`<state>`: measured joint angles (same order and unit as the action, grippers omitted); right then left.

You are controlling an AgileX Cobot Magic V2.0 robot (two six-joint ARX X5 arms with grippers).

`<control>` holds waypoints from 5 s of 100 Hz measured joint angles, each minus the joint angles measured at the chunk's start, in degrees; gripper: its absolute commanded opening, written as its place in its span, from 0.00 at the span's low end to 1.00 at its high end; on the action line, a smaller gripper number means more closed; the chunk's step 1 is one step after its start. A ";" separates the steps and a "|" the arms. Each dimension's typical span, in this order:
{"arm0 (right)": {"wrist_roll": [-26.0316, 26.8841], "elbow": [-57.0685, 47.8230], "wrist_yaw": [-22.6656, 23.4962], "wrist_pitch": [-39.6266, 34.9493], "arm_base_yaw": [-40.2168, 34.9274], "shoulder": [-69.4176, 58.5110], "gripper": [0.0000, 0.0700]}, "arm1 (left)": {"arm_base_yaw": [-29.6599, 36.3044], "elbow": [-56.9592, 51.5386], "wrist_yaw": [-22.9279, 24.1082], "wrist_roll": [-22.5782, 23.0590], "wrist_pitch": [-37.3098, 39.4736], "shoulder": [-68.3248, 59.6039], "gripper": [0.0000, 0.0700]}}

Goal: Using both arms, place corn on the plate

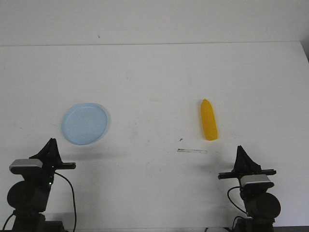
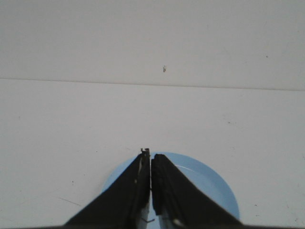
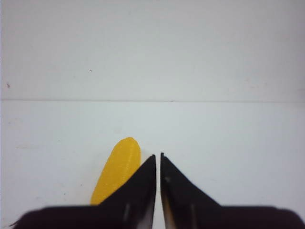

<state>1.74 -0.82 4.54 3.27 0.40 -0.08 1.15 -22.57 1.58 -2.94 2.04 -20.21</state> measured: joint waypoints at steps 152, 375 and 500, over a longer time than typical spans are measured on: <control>0.02 0.00 -0.02 -0.02 0.00 0.00 0.02 | -19.69 -48.09 -23.37 -11.43 -33.77 -74.09 0.34; 0.00 0.00 0.00 0.00 0.00 0.00 0.02 | -6.62 -48.30 -29.62 -12.28 -35.12 -74.66 0.00; 0.02 0.00 0.00 0.00 0.02 0.00 0.02 | 17.81 -48.28 -25.40 -22.43 -28.04 -79.71 0.25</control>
<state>1.76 -0.82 4.54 3.27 0.43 -0.08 18.96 -70.85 -23.81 -25.36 -26.00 -99.92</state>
